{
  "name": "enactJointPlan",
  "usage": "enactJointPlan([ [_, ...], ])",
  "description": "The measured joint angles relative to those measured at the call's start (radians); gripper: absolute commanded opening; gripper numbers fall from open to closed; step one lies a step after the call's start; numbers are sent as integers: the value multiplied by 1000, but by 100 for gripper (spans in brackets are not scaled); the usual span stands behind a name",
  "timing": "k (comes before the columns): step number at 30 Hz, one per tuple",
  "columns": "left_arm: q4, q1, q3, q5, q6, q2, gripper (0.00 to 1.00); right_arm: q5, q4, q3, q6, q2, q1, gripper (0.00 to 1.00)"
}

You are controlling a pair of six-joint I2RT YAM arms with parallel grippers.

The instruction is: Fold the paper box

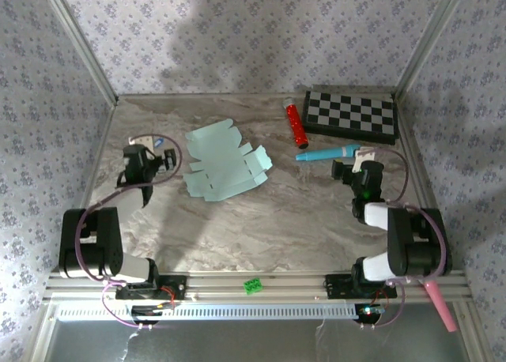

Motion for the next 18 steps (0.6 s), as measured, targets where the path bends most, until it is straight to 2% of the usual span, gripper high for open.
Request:
enactJointPlan([
  [3, -134, -6, 101, 27, -71, -18, 97, 3, -204, 102, 37, -70, -3, 99],
  [6, -262, -54, 170, 48, -108, -15, 89, -17, -397, 229, 97, -105, -3, 100],
  [10, -416, -176, 297, 112, -115, 57, 68, -93, -568, 327, 141, -114, 32, 98],
  [14, -523, -254, 482, 192, -111, 210, 49, -124, -706, 374, 155, -100, 189, 90],
  [16, -565, -274, 578, 217, -110, 299, 36, -134, -748, 401, 166, -83, 275, 84],
  [18, -599, -285, 669, 238, -108, 388, 29, -138, -771, 435, 182, -55, 364, 76],
])
